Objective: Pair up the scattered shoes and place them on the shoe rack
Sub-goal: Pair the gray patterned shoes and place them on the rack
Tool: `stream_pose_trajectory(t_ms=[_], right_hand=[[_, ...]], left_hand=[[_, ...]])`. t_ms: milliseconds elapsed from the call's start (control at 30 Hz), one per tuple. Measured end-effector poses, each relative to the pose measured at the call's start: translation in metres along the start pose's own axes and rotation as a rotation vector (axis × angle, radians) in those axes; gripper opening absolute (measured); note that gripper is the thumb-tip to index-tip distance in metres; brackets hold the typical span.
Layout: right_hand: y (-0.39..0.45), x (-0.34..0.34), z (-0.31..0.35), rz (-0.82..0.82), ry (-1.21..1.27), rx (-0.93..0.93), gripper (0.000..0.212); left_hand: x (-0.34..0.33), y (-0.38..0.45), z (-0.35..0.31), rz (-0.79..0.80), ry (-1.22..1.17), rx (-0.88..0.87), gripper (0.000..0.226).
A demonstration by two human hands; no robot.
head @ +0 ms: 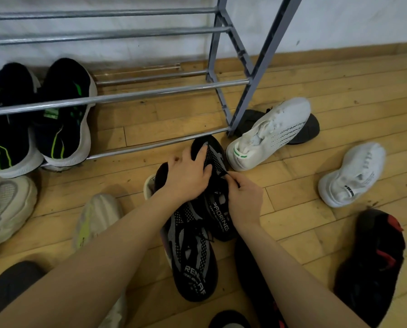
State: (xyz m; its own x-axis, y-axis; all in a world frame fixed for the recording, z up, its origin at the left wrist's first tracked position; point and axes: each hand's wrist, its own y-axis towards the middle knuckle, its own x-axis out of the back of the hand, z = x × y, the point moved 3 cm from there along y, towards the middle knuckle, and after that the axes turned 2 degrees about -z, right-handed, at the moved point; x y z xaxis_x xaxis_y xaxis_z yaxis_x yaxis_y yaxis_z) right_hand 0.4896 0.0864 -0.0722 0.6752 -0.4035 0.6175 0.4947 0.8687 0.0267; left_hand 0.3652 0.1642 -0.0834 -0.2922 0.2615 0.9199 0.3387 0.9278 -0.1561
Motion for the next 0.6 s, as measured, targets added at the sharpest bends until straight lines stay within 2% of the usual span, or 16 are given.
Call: stream_pose_trajectory(t_ms=[167, 267, 367, 467, 600], right_hand=[[-0.011, 0.017, -0.014, 0.048, 0.026, 0.009, 0.016], [-0.022, 0.029, -0.026, 0.051, 0.035, 0.04, 0.016], [-0.02, 0.031, -0.03, 0.076, 0.0, 0.067, 0.016], [-0.016, 0.031, -0.03, 0.083, -0.052, 0.099, 0.016], [-0.017, 0.026, -0.035, 0.157, -0.105, 0.088, 0.036]], left_hand=[[-0.009, -0.006, -0.016, 0.061, 0.117, -0.067, 0.06], [-0.016, -0.01, -0.026, 0.028, 0.155, -0.107, 0.059], [-0.019, -0.008, -0.026, -0.007, 0.178, -0.089, 0.058], [-0.022, -0.002, -0.025, 0.043, 0.207, -0.086, 0.06], [-0.023, 0.009, -0.023, 0.069, 0.202, -0.137, 0.06]])
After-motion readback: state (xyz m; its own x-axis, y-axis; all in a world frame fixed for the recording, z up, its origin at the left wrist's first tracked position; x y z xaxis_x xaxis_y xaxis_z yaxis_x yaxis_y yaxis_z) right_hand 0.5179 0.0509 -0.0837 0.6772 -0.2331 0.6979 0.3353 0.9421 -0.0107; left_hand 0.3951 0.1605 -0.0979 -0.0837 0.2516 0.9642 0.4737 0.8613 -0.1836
